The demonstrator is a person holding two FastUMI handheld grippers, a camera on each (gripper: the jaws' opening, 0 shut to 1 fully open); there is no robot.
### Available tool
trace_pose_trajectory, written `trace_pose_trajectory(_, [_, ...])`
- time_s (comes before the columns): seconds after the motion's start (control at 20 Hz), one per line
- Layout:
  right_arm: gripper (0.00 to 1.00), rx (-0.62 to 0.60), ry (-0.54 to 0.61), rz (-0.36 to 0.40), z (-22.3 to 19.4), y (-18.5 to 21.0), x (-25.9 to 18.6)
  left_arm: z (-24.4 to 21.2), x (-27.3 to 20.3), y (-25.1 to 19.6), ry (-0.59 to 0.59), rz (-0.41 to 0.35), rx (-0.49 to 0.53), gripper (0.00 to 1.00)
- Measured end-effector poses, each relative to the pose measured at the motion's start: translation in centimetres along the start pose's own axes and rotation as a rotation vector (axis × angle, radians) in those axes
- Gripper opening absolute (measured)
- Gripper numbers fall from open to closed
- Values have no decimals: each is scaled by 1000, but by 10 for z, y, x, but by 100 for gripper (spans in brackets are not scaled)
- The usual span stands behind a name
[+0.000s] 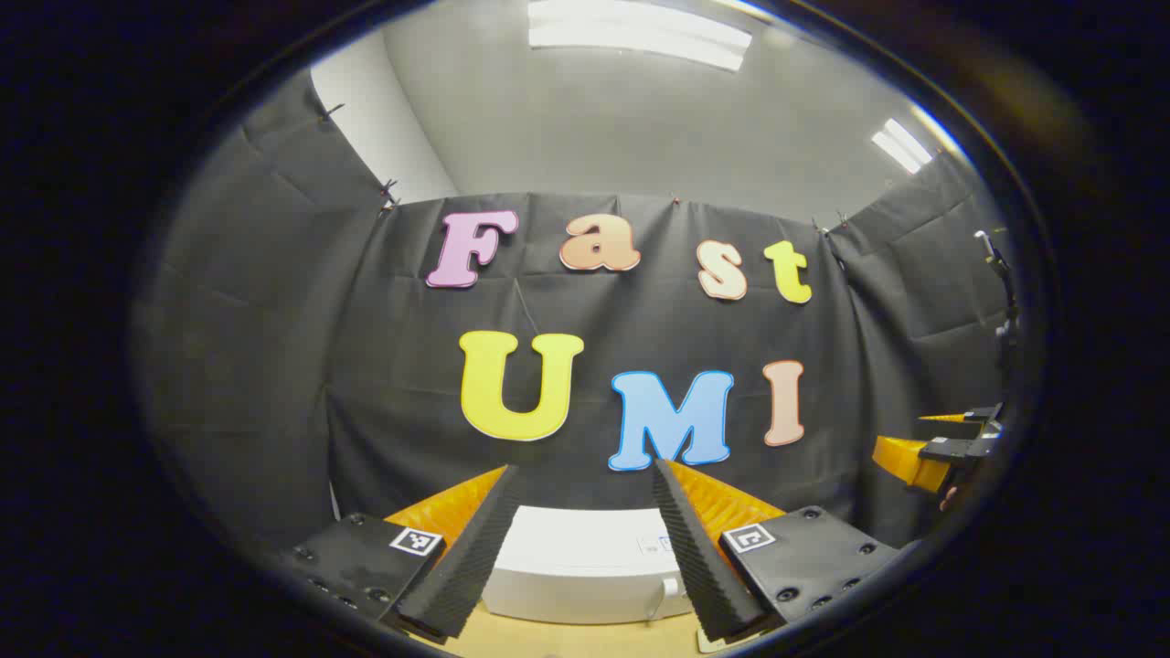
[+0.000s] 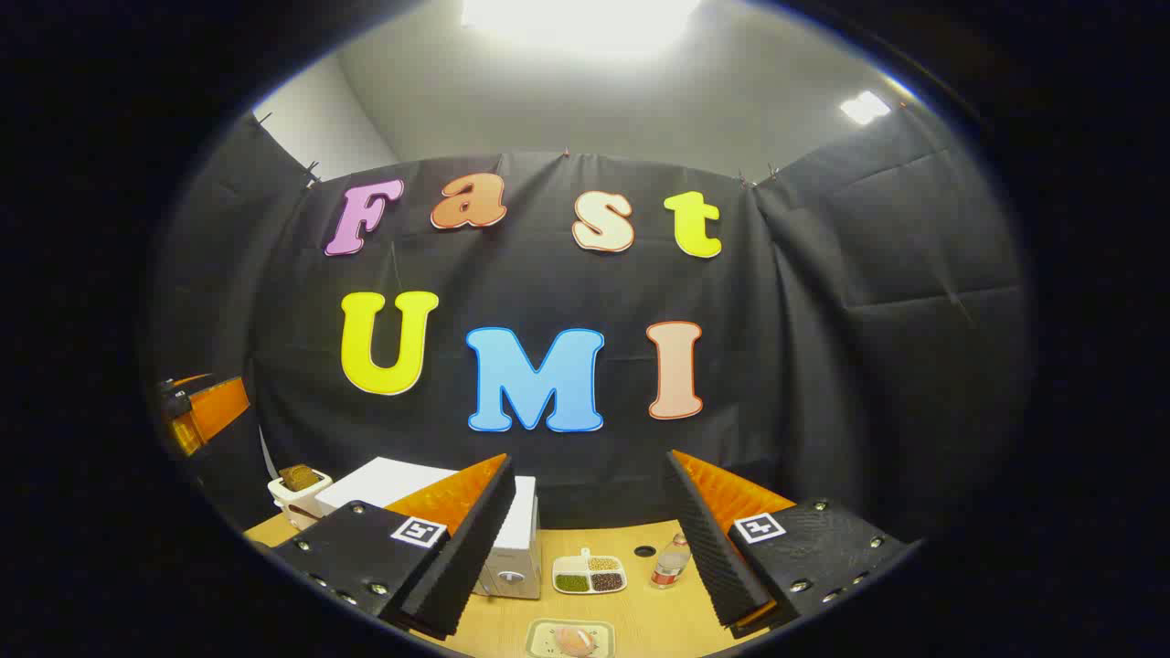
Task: Open the microwave oven with the left hand, put the food in, and close the microwave oven.
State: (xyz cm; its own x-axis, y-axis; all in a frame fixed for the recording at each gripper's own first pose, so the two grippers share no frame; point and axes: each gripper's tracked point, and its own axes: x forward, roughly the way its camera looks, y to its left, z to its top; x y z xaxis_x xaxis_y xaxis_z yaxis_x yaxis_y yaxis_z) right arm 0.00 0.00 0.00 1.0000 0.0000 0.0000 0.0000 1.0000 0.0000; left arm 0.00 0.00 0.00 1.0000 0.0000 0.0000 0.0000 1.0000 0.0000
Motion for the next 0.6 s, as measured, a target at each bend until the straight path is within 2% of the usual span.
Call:
trace_pose_trajectory(0.05, [99, 2, 2, 10, 0, 1, 2, 3, 0, 0, -2, 2, 2, 96])
trace_pose_trajectory(0.3, [99, 25, 8, 33, -5, 6, 8, 6, 0, -4, 1, -3, 21, 94])
trace_pose_trajectory(0.6, [99, 39, 7, 21, -7, -2, 13, 1, 3, -10, 12, -4, 20, 94])
